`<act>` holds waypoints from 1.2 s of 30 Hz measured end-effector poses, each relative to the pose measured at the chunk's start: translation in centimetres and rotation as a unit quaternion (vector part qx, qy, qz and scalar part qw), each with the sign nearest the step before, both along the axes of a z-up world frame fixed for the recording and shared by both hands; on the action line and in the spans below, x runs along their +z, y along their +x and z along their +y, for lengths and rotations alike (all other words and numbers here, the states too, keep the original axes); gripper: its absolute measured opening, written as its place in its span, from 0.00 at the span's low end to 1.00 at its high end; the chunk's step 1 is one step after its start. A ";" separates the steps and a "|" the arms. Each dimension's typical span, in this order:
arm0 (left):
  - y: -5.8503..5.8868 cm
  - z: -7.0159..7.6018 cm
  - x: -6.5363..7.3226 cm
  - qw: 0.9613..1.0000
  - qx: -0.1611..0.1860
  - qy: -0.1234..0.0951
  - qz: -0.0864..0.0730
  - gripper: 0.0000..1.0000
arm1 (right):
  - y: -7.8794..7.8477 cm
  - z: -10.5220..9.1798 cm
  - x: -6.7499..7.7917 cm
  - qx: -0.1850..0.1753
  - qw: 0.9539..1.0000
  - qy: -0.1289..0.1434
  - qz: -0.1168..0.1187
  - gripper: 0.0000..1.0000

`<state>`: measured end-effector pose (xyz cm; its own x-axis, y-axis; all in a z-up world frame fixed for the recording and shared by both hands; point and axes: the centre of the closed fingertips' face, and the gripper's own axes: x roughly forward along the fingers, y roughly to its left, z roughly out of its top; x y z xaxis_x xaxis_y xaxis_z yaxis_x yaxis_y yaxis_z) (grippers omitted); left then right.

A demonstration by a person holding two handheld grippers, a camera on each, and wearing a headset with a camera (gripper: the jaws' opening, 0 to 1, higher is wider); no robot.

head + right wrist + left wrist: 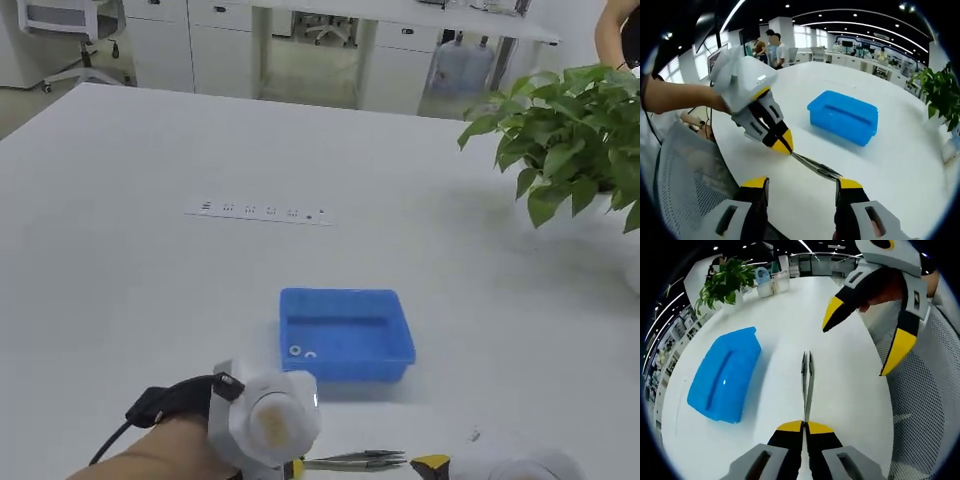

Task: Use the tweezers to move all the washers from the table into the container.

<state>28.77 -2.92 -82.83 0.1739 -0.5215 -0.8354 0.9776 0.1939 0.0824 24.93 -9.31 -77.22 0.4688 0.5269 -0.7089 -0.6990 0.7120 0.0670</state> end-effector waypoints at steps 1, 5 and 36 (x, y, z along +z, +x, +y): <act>0.4 0.3 0.1 0.999 0.033 -0.001 -0.005 0.01 | 0.1 -0.2 0.2 -0.006 1.000 0.003 -0.001 0.53; 1.1 1.1 1.2 0.992 0.123 -0.037 0.003 0.17 | 0.1 -0.8 0.4 -0.008 1.000 0.005 0.004 0.56; 0.3 12.0 14.1 0.834 0.482 -0.245 -0.104 0.99 | 3.5 -4.5 6.9 -0.155 0.979 0.113 -0.062 0.90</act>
